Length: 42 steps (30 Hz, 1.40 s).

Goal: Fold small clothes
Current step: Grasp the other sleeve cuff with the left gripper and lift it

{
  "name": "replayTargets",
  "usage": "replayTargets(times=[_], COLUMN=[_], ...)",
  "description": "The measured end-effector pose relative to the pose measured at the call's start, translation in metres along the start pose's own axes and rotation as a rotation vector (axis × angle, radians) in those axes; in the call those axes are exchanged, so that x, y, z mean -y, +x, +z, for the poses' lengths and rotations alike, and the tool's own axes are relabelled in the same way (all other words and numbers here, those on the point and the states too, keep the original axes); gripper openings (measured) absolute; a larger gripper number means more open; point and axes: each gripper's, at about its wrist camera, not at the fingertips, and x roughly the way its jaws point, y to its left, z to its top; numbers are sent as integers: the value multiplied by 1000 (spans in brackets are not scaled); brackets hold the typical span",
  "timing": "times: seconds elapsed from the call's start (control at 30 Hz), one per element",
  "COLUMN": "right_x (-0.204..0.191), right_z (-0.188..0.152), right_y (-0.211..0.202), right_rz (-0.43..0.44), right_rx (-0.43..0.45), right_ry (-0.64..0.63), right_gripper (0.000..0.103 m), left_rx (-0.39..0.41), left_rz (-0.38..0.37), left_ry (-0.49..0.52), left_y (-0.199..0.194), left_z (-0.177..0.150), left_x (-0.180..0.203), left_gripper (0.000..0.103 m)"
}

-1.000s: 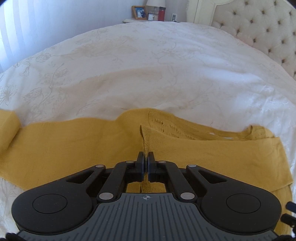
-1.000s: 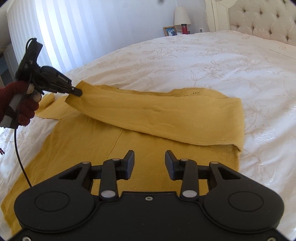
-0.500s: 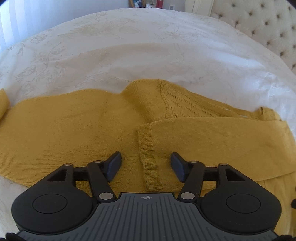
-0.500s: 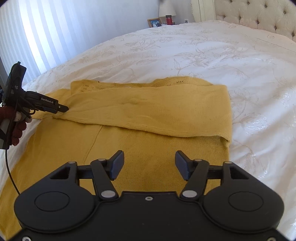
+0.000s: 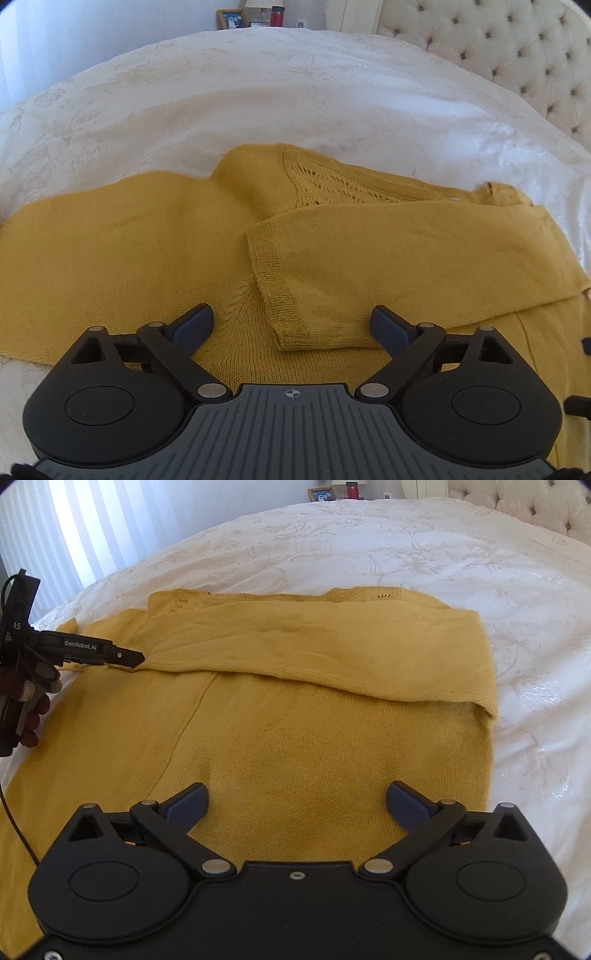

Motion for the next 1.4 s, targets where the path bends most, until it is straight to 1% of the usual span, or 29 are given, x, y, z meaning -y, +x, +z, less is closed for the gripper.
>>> replayTargets(times=[0.07, 0.13, 0.17, 0.2, 0.27, 0.33, 0.4, 0.43, 0.47, 0.5, 0.57, 0.67, 0.73, 0.9, 0.97, 1.03, 1.17, 1.27, 1.33, 1.4], right_x=[-5, -10, -13, -15, -19, -17, -14, -14, -14, -15, -21, -37, -50, -88, -107, -126, -153, -167, -178, -188], right_z=[-4, -9, -10, -10, -7, 2, 12, 17, 22, 27, 39, 62, 80, 122, 134, 140, 137, 128, 123, 119], right_y=[2, 3, 3, 3, 5, 7, 8, 7, 5, 3, -6, -20, -24, -22, -20, -18, -15, -13, -9, -8], right_rz=[-27, -61, -75, -87, -101, -90, -74, -52, -25, 0, 33, 80, 111, 174, 201, 217, 268, 291, 304, 306], right_rx=[10, 23, 24, 20, -7, -56, -105, -130, -147, -156, -137, -85, -63, -53, -46, -28, -3, 16, -3, 2], right_ry=[-26, -38, -49, -64, -96, -101, -94, -96, -101, -107, -120, -157, -174, -186, -207, -241, -257, -273, -315, -359], right_gripper=[103, 103, 103, 103, 103, 103, 103, 103, 101, 96, 92, 92, 92, 92, 92, 92, 92, 92, 92, 92], left_rx=[13, -2, -12, -12, 17, 68, 96, 115, 138, 162, 209, 277, 318, 328, 308, 284, 243, 205, 199, 203], left_rz=[-19, -32, -39, -38, -20, 15, 63, 89, 113, 136, 191, 284, 333, 424, 418, 391, 329, 314, 311, 314], left_ry=[-1, 24, 32, 30, 9, -10, -27, -45, -69, -97, -157, -234, -293, -434, -502, -570, -676, -691, -684, -674], left_y=[-2, -4, -5, -8, -20, -34, -47, -55, -64, -73, -91, -115, -127, -133, -127, -120, -102, -86, -78, -73], left_z=[-4, -2, 2, 3, 6, 9, 15, 18, 22, 25, 31, 39, 43, 38, 32, 25, 6, -3, -6, -6], left_x=[-4, -5, -5, -7, -16, -31, -50, -64, -79, -94, -125, -168, -192, -240, -256, -271, -288, -293, -293, -293], left_gripper=[95, 95, 93, 91, 90, 90, 90, 90, 90, 90, 90, 91, 91, 91, 90, 90, 90, 90, 90, 90])
